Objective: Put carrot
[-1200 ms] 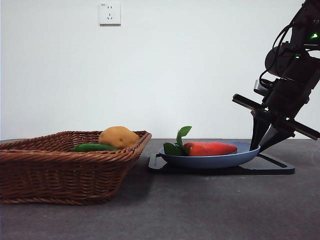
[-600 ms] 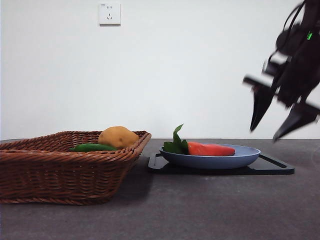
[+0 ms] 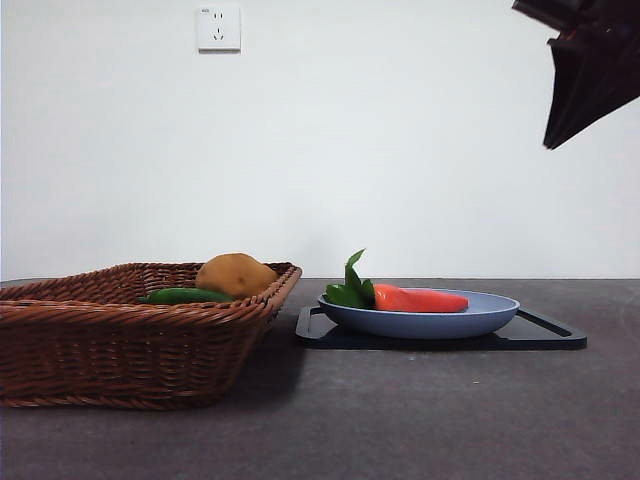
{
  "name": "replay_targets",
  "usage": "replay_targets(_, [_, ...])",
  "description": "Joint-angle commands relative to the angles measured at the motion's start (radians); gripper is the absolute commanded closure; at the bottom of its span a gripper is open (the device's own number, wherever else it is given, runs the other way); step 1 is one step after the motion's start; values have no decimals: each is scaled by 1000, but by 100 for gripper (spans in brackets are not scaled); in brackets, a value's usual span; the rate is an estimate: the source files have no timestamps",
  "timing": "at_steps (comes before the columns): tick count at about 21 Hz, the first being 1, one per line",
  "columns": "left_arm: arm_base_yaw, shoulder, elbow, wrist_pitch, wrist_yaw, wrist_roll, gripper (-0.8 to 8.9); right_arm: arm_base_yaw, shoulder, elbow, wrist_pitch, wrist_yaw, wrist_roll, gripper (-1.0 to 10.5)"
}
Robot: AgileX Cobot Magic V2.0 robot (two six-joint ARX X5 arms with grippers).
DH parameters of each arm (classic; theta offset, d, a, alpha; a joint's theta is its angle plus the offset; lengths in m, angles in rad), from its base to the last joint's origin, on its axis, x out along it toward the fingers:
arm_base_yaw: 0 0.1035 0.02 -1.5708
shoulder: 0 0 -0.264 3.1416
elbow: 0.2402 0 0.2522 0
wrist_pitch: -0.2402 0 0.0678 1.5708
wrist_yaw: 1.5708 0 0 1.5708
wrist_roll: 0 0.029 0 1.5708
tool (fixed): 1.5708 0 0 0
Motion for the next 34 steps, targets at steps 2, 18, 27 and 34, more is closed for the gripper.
replay_targets(2, [94, -28, 4, -81, 2, 8, 807, 43, -93, -55, 32, 57, -33, 941])
replay_targets(18, [214, -766, -876, 251, 60, -157, 807, 262, -893, -918, 782, 320, 106, 941])
replay_targets(27, [214, -731, -876, 259, 73, -173, 805, 261, -878, -920, 781, 317, 111, 936])
replay_targets(34, [214, -731, -876, 259, 76, -173, 805, 261, -878, -920, 781, 317, 111, 936])
